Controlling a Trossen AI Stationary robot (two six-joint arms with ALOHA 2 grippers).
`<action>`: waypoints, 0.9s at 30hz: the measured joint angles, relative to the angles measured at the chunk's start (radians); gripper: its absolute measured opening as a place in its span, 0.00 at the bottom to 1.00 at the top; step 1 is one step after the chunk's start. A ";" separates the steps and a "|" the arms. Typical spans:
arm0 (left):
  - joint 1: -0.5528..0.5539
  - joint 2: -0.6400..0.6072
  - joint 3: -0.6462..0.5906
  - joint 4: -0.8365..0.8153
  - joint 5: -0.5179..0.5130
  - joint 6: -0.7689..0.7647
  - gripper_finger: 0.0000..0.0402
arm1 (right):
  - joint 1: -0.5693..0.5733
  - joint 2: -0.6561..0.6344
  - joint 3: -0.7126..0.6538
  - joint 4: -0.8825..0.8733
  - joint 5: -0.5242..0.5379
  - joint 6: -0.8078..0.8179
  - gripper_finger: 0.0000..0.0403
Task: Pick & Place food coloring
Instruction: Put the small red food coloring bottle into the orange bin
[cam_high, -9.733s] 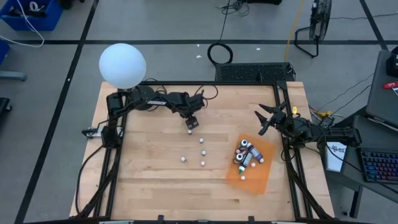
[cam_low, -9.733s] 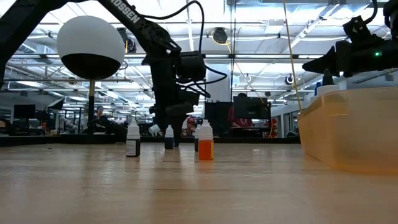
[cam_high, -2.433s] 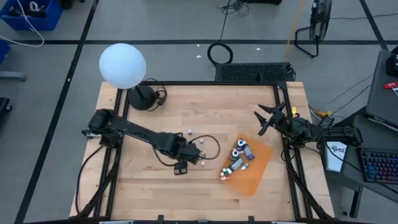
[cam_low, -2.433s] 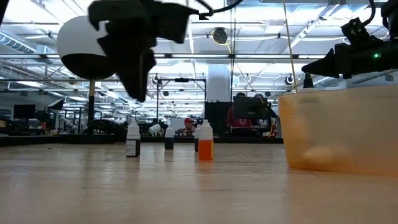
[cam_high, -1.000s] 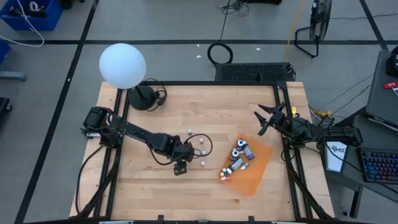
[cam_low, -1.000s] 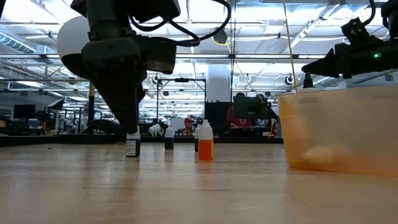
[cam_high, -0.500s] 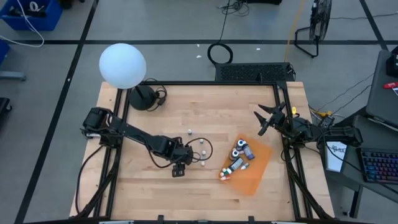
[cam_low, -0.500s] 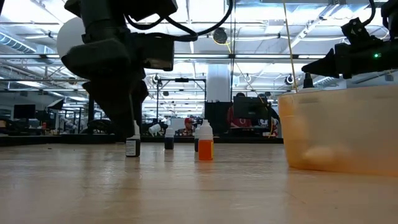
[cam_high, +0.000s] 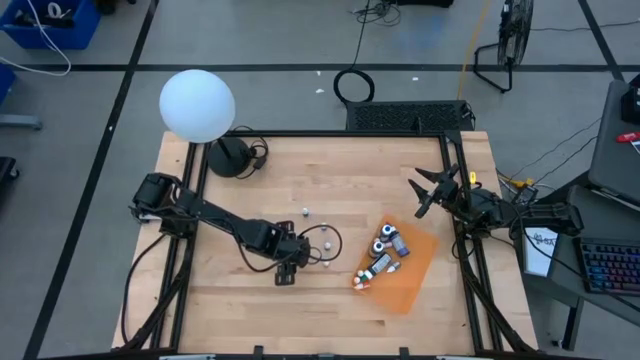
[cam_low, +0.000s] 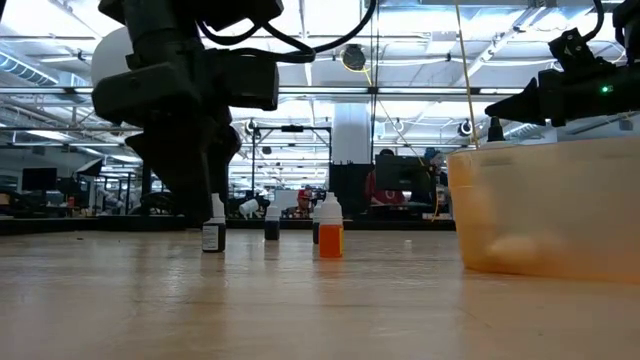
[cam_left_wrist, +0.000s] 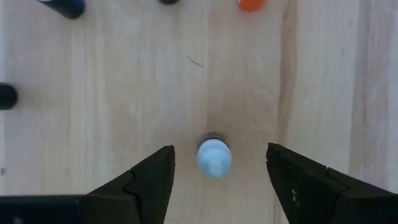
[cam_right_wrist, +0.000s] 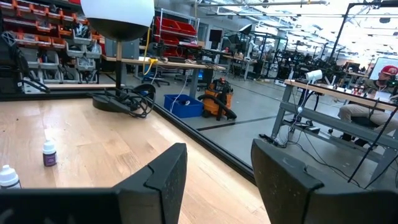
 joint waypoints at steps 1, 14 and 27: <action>0.001 0.000 0.000 0.000 0.000 -0.001 0.61 | 0.000 0.000 0.000 0.000 0.000 0.000 0.41; 0.004 0.000 0.000 -0.001 0.016 -0.017 0.53 | 0.000 0.000 0.000 0.000 0.000 0.000 0.41; 0.004 0.000 0.000 -0.001 0.015 -0.019 0.44 | 0.000 0.000 0.000 0.000 0.000 0.000 0.41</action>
